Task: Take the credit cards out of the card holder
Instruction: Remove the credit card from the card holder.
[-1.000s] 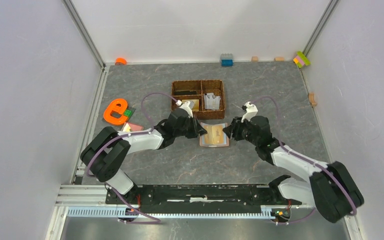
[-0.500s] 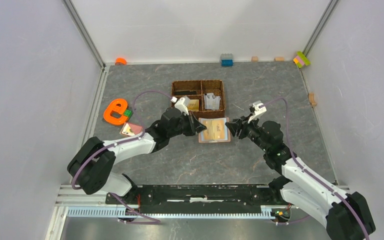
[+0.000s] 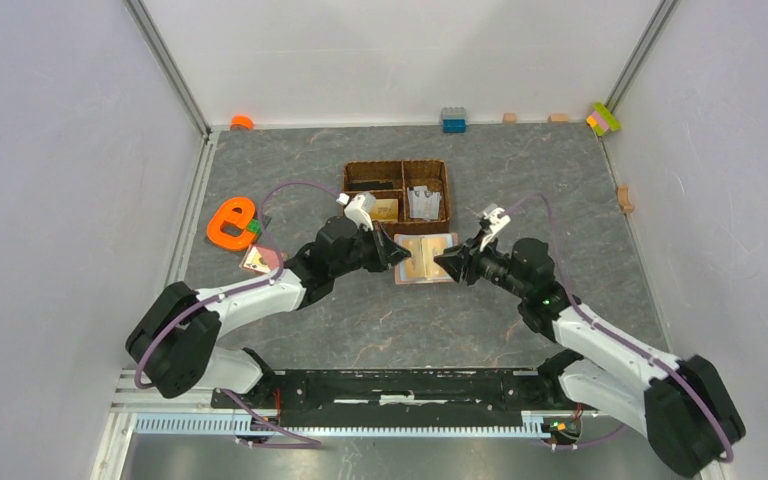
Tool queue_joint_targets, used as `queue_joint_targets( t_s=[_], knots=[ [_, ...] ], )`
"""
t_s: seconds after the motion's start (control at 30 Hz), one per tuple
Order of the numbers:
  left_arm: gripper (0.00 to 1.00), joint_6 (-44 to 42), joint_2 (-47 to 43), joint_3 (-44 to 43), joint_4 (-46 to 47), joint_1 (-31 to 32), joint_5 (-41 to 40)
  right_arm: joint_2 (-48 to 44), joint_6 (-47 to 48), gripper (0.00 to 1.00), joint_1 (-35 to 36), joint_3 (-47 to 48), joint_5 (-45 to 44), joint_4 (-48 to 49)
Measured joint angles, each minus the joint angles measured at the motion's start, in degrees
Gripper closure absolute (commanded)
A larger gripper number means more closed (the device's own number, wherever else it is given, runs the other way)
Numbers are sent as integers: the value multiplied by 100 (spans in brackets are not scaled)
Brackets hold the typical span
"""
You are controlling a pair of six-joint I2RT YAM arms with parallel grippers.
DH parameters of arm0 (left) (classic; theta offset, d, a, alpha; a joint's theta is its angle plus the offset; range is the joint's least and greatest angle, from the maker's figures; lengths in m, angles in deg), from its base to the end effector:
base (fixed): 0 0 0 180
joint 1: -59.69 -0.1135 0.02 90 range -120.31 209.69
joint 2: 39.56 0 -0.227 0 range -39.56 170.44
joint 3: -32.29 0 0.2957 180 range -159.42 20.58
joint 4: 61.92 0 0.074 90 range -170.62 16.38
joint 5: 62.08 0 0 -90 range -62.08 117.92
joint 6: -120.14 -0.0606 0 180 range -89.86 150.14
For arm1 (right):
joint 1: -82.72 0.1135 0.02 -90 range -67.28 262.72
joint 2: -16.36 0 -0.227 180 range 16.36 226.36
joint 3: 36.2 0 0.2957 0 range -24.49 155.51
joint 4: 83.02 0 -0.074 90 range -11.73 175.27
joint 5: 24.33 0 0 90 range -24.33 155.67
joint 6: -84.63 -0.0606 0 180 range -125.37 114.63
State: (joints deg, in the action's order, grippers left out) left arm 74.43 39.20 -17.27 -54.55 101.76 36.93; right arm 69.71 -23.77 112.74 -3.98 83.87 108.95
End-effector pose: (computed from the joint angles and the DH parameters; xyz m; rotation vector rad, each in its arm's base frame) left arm 0.2595 -0.2470 0.1421 0.0721 2.1273 -1.1063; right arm 0.2418 0.1616 0.1681 -0.4244 1.7572 0.8872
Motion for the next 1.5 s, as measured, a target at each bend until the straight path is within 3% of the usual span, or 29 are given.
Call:
queue_joint_targets(
  t_s=[0.33,0.47,0.63,0.8,1.13,1.5],
  knots=[
    [98,2,-238,223,260,0,227,1185,-450,61,-85,81,990,243],
    [98,4,-319,284,389,-11,398,1279,-739,68,-293,81,1344,553],
    [98,127,-321,317,686,-22,704,1478,-1202,67,-439,76,1851,1158],
    [98,271,-323,404,1005,-26,949,1574,-1547,60,-522,26,2188,1556],
    [98,426,-597,601,1241,-146,1095,1661,-2065,66,-684,-116,2583,2238],
    [98,1010,-588,914,2363,-376,1526,1766,-2726,70,-693,-369,2979,3335]
  ],
)
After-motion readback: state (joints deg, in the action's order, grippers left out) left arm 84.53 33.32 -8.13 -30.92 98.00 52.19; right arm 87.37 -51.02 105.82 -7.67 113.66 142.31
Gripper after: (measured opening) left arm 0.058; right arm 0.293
